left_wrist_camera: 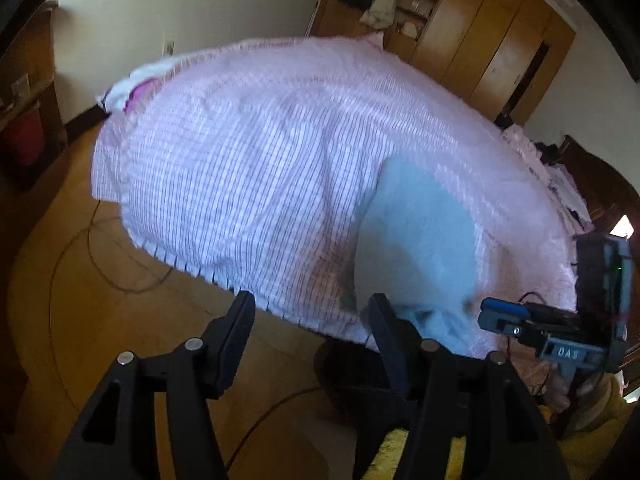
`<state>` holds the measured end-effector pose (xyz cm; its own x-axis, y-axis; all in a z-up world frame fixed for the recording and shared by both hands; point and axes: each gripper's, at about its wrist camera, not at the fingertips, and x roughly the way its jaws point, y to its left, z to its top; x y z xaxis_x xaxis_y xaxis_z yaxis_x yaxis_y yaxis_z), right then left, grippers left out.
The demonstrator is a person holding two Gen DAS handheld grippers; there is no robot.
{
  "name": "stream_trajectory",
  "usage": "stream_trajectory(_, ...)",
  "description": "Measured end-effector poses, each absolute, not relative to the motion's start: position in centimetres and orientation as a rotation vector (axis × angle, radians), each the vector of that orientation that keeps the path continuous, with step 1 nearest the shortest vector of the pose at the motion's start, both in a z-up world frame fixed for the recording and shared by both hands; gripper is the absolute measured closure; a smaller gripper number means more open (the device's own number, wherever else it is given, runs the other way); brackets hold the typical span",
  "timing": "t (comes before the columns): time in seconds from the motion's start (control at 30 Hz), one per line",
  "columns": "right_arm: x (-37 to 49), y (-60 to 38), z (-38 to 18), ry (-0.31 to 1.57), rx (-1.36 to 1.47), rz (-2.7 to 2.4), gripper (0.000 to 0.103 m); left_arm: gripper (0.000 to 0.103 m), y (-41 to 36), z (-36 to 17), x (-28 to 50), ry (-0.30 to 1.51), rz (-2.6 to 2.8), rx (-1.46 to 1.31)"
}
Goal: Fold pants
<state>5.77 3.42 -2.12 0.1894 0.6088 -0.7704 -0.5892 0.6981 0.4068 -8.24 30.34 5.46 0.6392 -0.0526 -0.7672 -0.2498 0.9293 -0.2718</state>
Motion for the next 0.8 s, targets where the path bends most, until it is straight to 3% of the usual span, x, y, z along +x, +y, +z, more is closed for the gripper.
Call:
stream_trajectory(0.03, 6.1, 2.9, -2.0, 1.086, 0.062, 0.82, 0.048, 0.04, 30.1, 5.8, -7.9, 0.872, 0.118, -0.358)
stream_trajectory(0.1, 6.8, 1.7, -2.1, 1.103, 0.131, 0.771, 0.045, 0.039, 29.6, 6.0, -7.0, 0.875, 0.107, -0.344)
stream_trajectory(0.33, 8.0, 1.4, -3.8, 1.149, 0.178, 0.758, 0.045, 0.034, 27.6, 4.3, -2.2, 0.903, -0.05, -0.472)
stream_trajectory(0.57, 8.9, 2.8, -6.1, 1.183, 0.192, 0.764, 0.045, 0.032, 27.2, -0.4, -0.6, 1.094, 0.019, -0.302)
stream_trajectory(0.8, 10.7, 3.5, -8.3, 1.22, 0.277, 0.778, 0.041, 0.033, 28.6, 2.0, 0.5, 0.99, -0.089, -0.395)
